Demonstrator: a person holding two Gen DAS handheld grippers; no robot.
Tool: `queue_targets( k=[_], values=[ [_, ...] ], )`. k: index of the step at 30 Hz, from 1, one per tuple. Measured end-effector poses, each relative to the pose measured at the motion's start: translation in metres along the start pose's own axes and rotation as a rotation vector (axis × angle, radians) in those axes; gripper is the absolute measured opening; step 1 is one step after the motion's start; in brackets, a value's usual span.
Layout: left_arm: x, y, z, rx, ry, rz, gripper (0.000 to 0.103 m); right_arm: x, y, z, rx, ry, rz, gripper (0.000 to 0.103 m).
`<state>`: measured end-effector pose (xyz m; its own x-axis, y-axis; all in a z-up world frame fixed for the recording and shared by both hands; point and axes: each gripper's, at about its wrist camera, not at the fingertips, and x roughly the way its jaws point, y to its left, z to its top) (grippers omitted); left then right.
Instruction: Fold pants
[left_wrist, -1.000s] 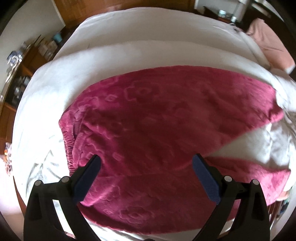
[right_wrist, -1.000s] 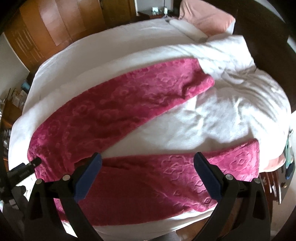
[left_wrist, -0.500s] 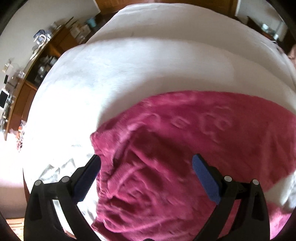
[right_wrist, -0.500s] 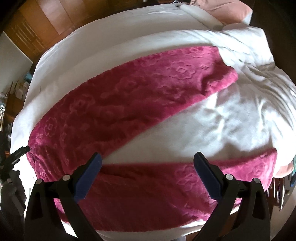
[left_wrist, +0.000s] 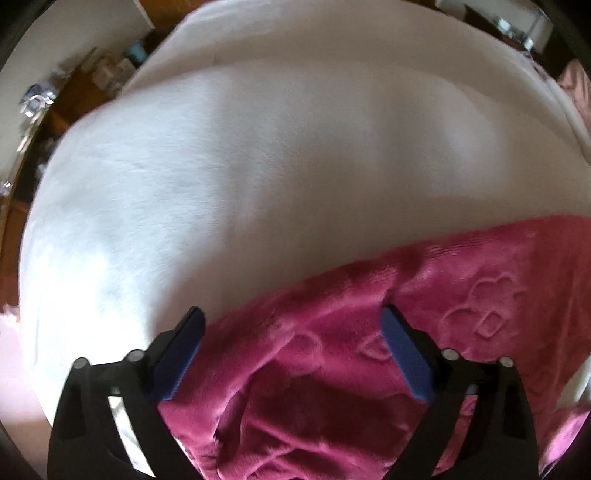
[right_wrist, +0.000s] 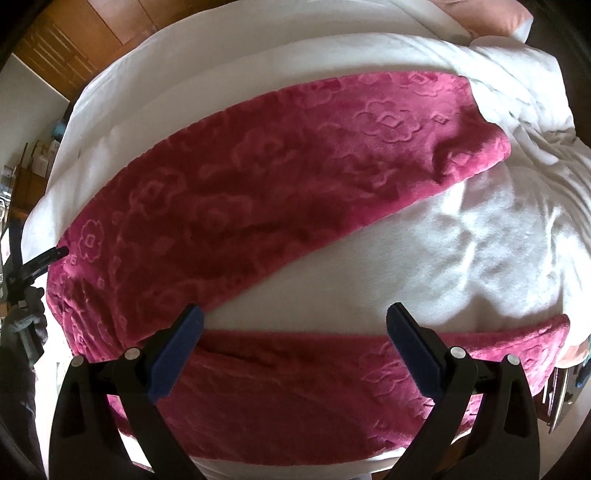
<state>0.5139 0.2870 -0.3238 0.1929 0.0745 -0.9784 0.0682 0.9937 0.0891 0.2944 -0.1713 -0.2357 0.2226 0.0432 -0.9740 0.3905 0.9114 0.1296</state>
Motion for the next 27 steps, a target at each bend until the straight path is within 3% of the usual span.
queue_targets(
  k=[3,6,8,11,14,19,27],
  values=[
    [0.013,0.004,0.006,0.013,0.038,-0.072,0.081,0.004,-0.005,0.006,0.011,-0.003,0.003,0.1],
    [0.019,0.011,0.008,-0.004,0.046,-0.125,0.065,0.009,-0.011,0.013,0.019,-0.002,0.013,0.1],
    [0.018,0.016,0.007,-0.019,0.042,-0.137,0.044,0.013,-0.016,0.019,0.026,-0.002,0.017,0.1],
    [0.012,0.022,-0.004,-0.036,0.036,-0.133,0.02,0.016,-0.025,0.032,0.022,-0.028,-0.014,0.1],
    [-0.002,0.03,-0.02,-0.059,0.009,-0.154,0.014,0.019,-0.043,0.049,0.035,-0.061,-0.059,0.1],
    [-0.025,0.039,-0.052,-0.073,-0.03,-0.154,0.014,0.021,-0.084,0.081,0.094,-0.108,-0.126,0.1],
    [-0.044,0.052,-0.079,-0.095,-0.05,-0.15,0.014,0.033,-0.16,0.153,0.278,-0.089,-0.1,0.096]
  ],
)
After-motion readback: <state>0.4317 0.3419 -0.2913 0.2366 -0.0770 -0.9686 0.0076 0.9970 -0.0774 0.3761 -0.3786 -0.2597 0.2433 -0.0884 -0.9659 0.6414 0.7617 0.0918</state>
